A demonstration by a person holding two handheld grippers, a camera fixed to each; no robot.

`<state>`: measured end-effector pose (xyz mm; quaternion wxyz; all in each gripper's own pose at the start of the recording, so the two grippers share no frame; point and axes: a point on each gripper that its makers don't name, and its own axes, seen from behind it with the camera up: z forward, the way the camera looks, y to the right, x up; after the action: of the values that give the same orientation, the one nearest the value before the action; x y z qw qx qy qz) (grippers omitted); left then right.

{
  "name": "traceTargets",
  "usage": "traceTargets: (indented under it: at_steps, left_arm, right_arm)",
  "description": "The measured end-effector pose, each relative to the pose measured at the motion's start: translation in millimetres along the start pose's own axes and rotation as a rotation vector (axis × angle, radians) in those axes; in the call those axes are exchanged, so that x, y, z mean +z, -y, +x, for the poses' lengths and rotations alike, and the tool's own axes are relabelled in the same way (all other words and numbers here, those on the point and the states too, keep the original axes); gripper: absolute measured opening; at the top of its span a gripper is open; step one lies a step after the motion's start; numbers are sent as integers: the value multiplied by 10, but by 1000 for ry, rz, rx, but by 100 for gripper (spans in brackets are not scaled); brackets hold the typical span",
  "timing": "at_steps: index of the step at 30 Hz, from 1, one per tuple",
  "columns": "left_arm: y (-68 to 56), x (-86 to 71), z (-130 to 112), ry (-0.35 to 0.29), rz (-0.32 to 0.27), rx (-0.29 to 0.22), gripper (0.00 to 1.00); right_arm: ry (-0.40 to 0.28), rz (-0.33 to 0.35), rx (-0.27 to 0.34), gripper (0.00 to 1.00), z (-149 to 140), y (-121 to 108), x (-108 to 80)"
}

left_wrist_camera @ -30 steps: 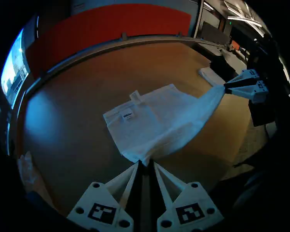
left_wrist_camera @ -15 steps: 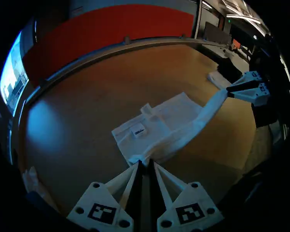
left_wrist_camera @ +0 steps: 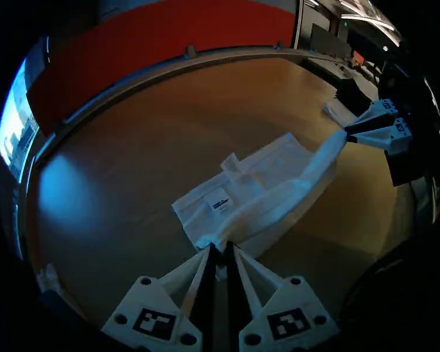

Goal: Fold towel

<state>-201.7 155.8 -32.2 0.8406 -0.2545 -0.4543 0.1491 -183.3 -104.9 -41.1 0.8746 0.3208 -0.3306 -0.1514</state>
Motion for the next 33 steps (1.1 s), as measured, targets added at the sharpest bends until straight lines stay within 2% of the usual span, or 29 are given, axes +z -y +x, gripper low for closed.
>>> traceTargets:
  at_steps: [9,13,21,27,31,33]
  left_arm:
    - [58,294,-39,9,25,11,12]
    - [115,413,-7,-5,38,22,16]
    - [268,627,67,-32,75,32,27]
    - [336,720,73,-31,97,37,34]
    - [391,761,97,-37,118,50,42]
    - [436,773,119,-43,137,59,49]
  right_arm:
    - [49,-9,10,9,-183,-117,243]
    - [67,-20,22,10,-244,-180,337]
    - [81,-58,42,10,-296,-325,520]
    - [90,-73,44,13,-316,-382,604]
    - [93,-90,44,16,-315,-456,646]
    - [96,-100,42,18,-318,-495,668]
